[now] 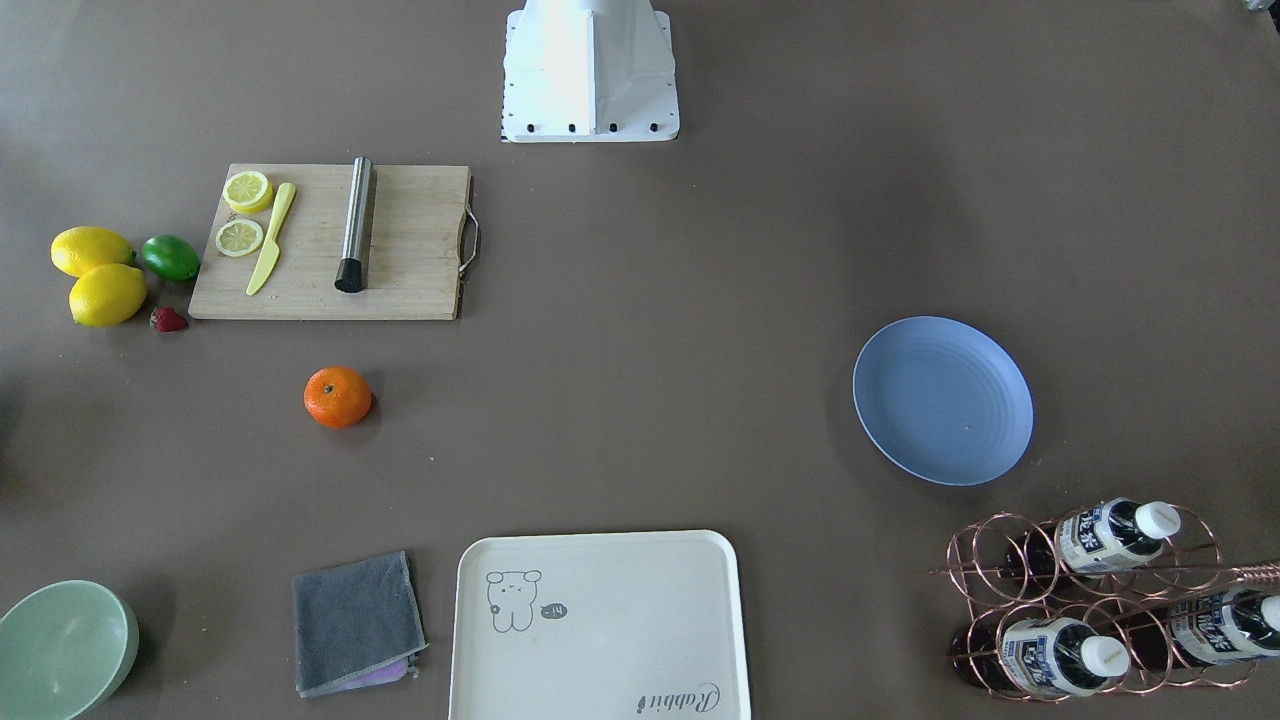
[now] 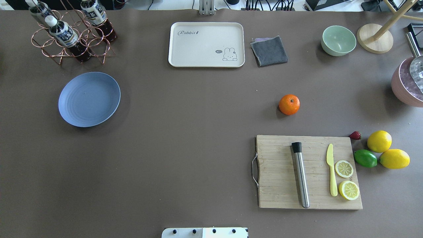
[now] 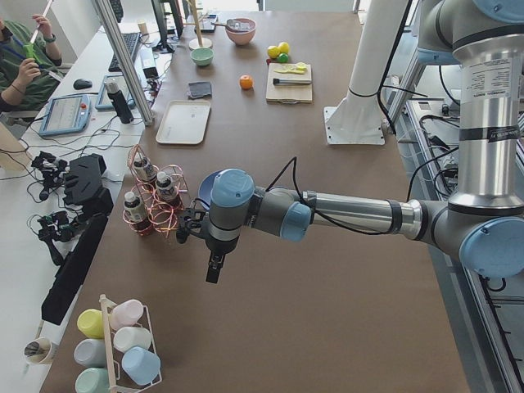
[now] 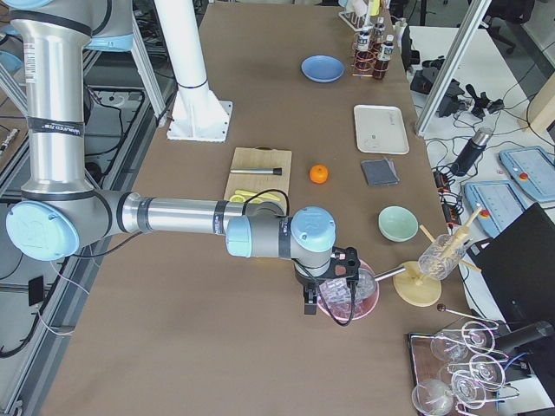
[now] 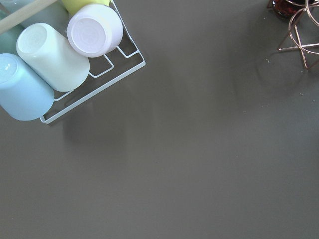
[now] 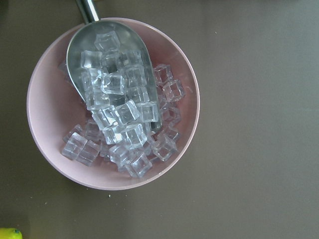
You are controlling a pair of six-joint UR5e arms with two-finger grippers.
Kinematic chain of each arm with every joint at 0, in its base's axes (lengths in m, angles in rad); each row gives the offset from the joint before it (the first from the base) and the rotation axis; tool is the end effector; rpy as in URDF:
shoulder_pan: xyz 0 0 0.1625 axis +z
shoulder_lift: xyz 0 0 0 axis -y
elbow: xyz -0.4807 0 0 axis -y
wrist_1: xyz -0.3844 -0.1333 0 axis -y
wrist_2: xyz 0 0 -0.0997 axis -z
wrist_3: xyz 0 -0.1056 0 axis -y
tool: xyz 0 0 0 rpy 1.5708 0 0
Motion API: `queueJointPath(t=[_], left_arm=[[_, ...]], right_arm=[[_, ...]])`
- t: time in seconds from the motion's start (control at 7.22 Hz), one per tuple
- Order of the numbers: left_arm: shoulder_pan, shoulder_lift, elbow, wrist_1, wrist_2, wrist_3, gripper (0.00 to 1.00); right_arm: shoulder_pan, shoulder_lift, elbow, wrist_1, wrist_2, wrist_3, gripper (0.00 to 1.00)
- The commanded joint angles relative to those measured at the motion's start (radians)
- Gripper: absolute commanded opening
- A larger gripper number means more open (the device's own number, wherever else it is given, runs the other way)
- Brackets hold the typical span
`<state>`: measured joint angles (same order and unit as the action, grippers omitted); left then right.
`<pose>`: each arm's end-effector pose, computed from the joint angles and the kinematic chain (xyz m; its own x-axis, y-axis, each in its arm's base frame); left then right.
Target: Pick orange to plate
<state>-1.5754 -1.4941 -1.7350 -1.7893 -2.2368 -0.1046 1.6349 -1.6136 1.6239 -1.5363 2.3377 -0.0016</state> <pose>-0.0702 -0.4659 0.6573 0.7824 0.0820 -0.6174 0.0866 0.9674 0.2381 0.0898 -0.4620 0.7103 0.7207 0.0135 0.6931 -0.0628 0.9970 0.0459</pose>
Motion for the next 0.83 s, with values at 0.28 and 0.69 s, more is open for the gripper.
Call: queueJointPath(t=[0.28, 0.69], left_arm=[[0.000, -0.002, 0.005, -0.016, -0.003, -0.010, 0.98], [0.000, -0.002, 0.009, -0.015, -0.001, -0.010, 0.98]], right_arm=[[-0.010, 0.026, -0.019, 0.002, 0.000, 0.040, 1.00], [-0.010, 0.026, -0.019, 0.002, 0.002, 0.038, 1.00]])
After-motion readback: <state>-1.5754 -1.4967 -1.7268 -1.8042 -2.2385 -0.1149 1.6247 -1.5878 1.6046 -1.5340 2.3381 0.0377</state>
